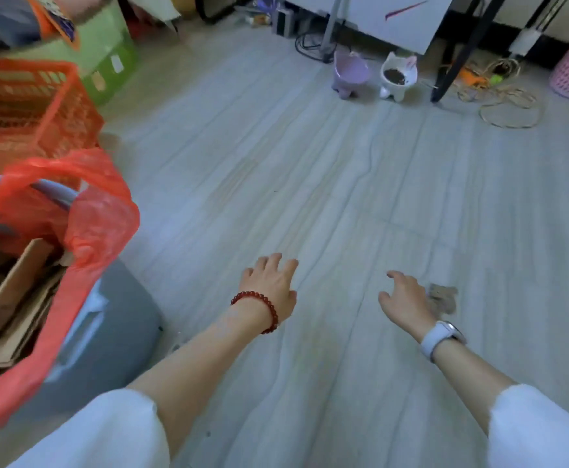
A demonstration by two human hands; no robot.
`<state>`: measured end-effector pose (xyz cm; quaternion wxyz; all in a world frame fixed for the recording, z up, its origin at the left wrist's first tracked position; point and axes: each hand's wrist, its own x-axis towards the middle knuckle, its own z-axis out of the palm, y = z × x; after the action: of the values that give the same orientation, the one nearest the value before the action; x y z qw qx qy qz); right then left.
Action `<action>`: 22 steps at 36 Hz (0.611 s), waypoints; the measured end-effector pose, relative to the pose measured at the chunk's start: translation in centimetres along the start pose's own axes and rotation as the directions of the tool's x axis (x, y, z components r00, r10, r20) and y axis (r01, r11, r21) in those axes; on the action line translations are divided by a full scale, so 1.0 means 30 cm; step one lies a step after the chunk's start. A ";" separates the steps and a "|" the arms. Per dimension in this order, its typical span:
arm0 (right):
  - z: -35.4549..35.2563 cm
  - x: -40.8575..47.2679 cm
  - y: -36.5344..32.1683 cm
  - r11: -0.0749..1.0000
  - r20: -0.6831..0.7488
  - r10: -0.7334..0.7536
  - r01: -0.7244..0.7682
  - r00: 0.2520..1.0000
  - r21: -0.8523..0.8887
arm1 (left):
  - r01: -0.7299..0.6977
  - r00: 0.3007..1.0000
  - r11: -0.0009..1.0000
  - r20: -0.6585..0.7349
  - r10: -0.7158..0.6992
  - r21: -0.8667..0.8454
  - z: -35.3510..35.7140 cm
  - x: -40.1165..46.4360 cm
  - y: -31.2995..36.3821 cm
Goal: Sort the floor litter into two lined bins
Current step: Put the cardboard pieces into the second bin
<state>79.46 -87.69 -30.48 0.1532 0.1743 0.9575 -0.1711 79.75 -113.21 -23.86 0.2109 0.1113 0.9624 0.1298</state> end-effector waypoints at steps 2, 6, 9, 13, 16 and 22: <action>0.024 0.025 0.099 0.997 -0.025 0.049 -0.050 0.998 -0.062 | 0.064 0.992 0.998 0.113 -0.063 -0.001 0.122 0.044 0.018; 0.027 0.080 0.216 0.976 -0.044 0.140 -0.145 0.989 -0.161 | 0.147 0.955 0.986 0.247 -0.163 0.083 0.309 0.076 0.033; 0.031 0.136 0.274 0.970 -0.007 0.196 -0.195 0.980 -0.147 | 0.135 0.947 0.978 0.268 -0.175 0.162 0.388 0.064 0.012; 0.066 0.182 0.314 0.964 0.115 0.267 -0.264 0.957 -0.038 | 0.116 0.945 0.975 0.283 -0.166 0.187 0.402 0.043 -0.012; 0.093 0.136 0.275 0.981 -0.038 0.175 -0.177 0.984 -0.077 | 0.120 0.946 0.975 0.276 -0.170 0.189 0.392 0.045 -0.010; 0.139 0.013 0.090 0.981 -0.058 -0.189 0.187 0.980 -0.046 | 0.073 0.958 0.981 0.262 -0.119 0.178 0.386 0.033 -0.038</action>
<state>81.13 -86.79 -35.08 0.1103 0.0852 0.9772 -0.1602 83.72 -111.65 -34.74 0.3368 0.0983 0.9362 0.0221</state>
